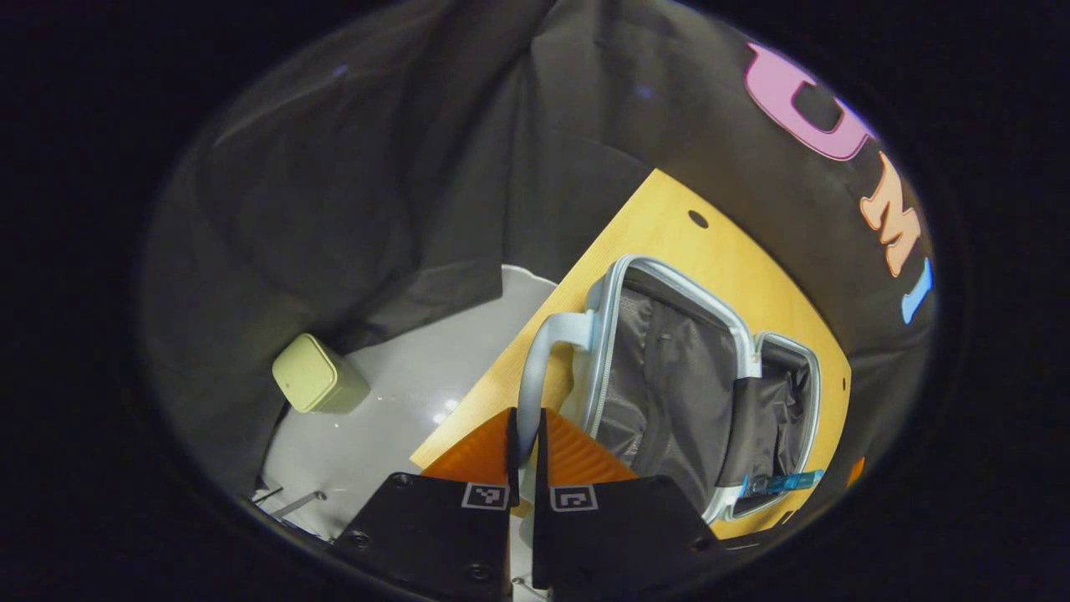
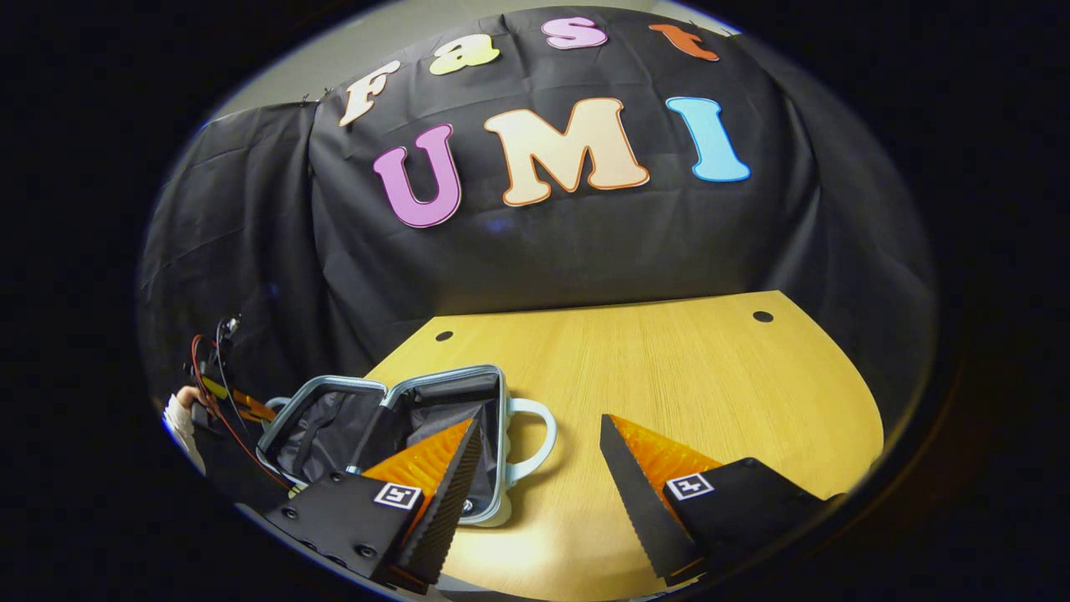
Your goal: First open the suitcase, pack the skin care products into it, and then close the suitcase.
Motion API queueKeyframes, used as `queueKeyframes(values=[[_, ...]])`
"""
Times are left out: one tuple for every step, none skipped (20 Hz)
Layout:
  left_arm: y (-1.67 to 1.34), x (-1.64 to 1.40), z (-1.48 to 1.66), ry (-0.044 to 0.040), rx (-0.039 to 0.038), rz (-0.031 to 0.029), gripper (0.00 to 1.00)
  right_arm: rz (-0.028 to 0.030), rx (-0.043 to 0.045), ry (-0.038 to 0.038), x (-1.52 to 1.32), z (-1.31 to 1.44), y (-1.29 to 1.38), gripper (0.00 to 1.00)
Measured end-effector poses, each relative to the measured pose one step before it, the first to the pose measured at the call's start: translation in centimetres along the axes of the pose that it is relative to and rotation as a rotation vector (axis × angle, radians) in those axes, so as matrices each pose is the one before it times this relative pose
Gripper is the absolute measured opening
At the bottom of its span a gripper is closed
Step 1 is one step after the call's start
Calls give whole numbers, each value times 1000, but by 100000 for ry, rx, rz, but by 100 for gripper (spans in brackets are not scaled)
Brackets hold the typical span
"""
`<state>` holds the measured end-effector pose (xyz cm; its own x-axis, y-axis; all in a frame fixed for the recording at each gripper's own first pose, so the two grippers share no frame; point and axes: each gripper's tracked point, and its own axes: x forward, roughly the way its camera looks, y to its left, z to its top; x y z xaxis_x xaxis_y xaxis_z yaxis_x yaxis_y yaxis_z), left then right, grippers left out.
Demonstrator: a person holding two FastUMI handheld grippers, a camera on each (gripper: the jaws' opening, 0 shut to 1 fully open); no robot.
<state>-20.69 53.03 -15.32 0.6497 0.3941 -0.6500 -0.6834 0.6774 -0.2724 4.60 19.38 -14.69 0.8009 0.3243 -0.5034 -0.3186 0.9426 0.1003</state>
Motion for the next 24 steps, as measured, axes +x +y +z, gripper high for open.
queueKeyframes(values=[[-1015, -929, 132, -796, 1850, -374, 3, 35, 55, -255, -78, 44, -207, 91], [-643, -1011, 563, -1209, 1654, 68, 2, -155, -26, -89, -201, 41, -285, 91], [-871, -970, 379, -952, 1948, -493, 2, -83, -52, -100, -134, 76, -307, 91], [-791, -1169, 591, -918, 1873, -625, 2, 25, 145, -235, -133, 119, -260, 91], [-904, -954, 507, -844, 1041, -666, 2, 91, 316, -485, -108, 234, -312, 91], [-917, -1031, 345, -568, 385, -1202, 2, 81, 474, -461, -42, 163, -315, 91], [-978, -938, 354, -784, 295, -1615, 2, 49, 567, -317, -68, 144, -312, 91], [-976, -871, 430, -1131, 269, -1590, 2, 107, 691, -262, -106, 104, -298, 91], [-1132, -887, 423, -1147, 634, -1804, 2, 268, 607, -138, -70, 151, -306, 91], [-1376, -699, 400, -1116, 813, -1890, 2, 168, 446, -37, -57, 47, -331, 91], [-1408, -773, 387, -1114, 1195, -1936, 2, 265, 332, -161, 30, 136, -327, 91], [-2495, -1050, 80, -1264, 1468, -2082, 2, 311, 344, 60, -90, 87, -313, 91], [-1609, -652, 611, -1404, 1047, -1743, 2, 274, 243, -97, 3, 147, -334, 91], [-1804, -197, 485, -992, 234, -1894, 3, 308, 212, -83, -142, 167, -377, 91], [-1705, -148, 483, -1215, 365, -2270, 4, 336, 156, -311, -40, 219, -290, 91], [-457, 9, 153, -1033, 405, -2207, 4, 34, 22, -351, -86, 294, -491, 91], [-1783, -42, 134, -563, 662, -2086, 4, -1, 87, -272, -17, 289, -442, 91], [-1682, 114, -16, -60, 959, -2220, 4, -3, 189, -219, -101, 152, -390, 91], [-1827, 209, 91, -10, 1153, -2917, 6, -87, 305, -489, 41, 343, -455, 91], [-2078, 295, -36, 325, 1557, -3271, 7, 15, 384, -568, 44, 310, -441, 91], [-1975, 467, 14, 127, 1088, -3074, 7, -167, 492, -509, 54, 287, -437, 91], [-1782, 556, -112, 748, 860, -2881, 7, -228, 469, -436, -104, 220, -398, 91], [-1762, 874, -13, 383, 541, -2658, 7, -356, 472, -429, -38, 243, -461, 91], [-1362, 937, -278, 1003, 382, -2204, 7, -349, 289, -443, -36, 215, -466, 91]])
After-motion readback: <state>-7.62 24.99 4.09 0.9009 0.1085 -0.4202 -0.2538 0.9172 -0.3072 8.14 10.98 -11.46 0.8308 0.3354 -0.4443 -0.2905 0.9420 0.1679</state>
